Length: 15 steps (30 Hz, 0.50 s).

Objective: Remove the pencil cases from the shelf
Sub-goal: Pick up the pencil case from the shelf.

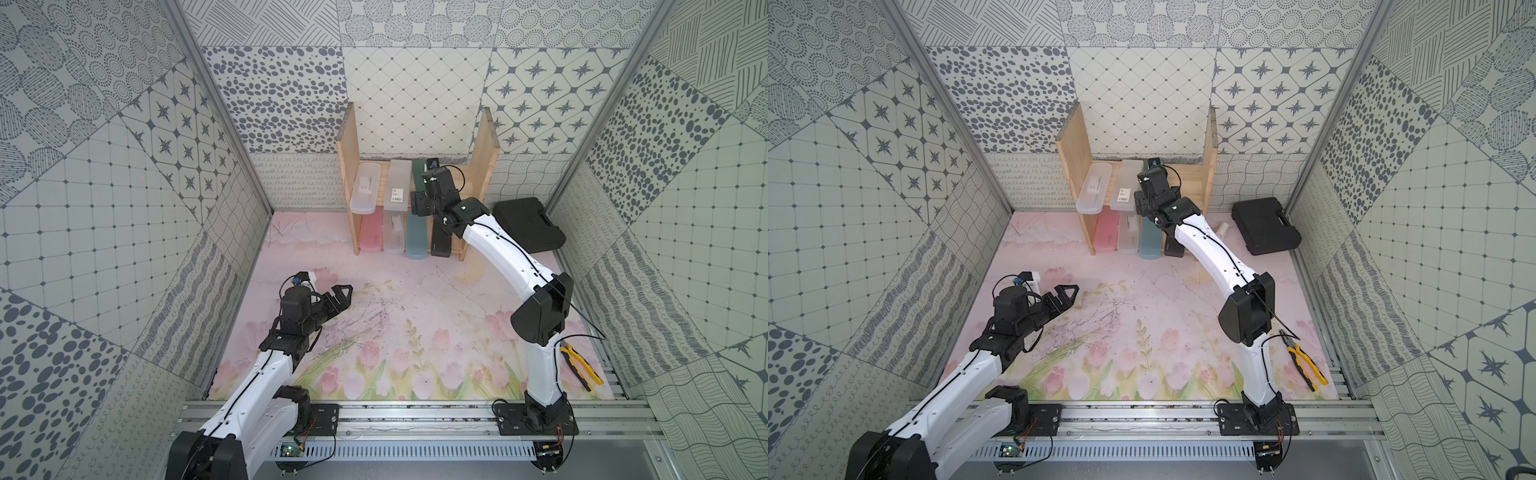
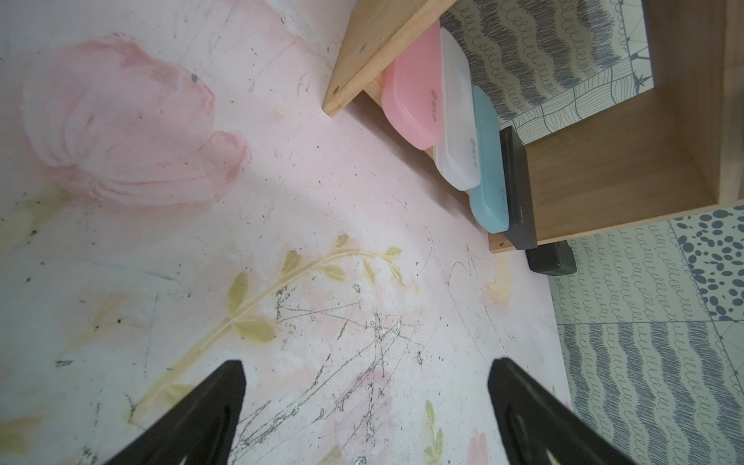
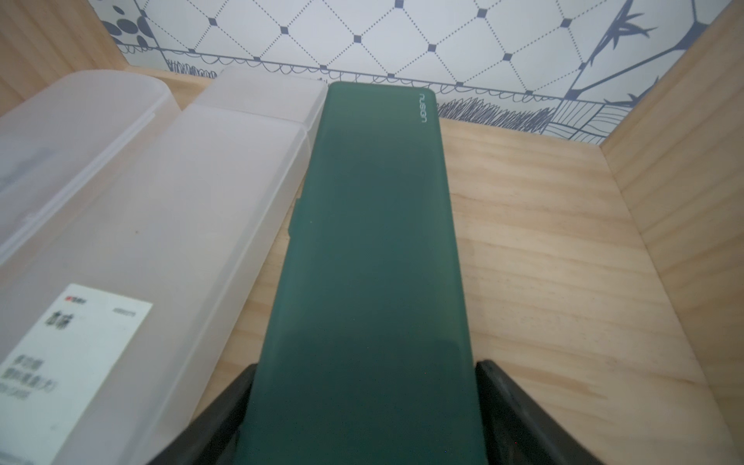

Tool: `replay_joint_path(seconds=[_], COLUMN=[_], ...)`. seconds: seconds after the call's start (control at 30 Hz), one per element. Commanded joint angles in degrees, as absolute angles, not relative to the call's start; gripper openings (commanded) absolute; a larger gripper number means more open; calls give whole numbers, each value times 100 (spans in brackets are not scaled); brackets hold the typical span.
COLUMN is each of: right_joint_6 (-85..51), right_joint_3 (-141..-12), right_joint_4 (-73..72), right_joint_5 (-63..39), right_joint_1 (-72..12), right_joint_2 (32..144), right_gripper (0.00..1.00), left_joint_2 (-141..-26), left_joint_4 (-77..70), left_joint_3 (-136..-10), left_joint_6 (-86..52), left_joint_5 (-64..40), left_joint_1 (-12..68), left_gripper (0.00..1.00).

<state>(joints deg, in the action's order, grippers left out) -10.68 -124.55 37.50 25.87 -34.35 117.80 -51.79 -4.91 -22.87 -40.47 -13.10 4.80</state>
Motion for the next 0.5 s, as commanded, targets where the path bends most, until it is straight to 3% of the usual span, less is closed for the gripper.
replay_joint_path(seconds=[0.0, 0.3, 0.47], right_joint_6=[-948, -926, -1005], right_joint_3=[-12696, -12765, -12568], right_joint_4=[3773, 3830, 3824], right_joint_5=[2659, 2604, 2596], right_joint_1=[-3410, -3401, -3397], right_joint_2=[11942, 11939, 11708], right_gripper=[84, 67, 64], left_joint_2=[-5217, -5234, -5225], left_joint_4=[-677, -681, -680], left_joint_3=[-2358, -2356, -2362], left_joint_6=[-4060, -4047, -4045], left_joint_5=[-1356, -1346, -1346], left_joint_1=[475, 479, 473], left_gripper=[100, 100, 100])
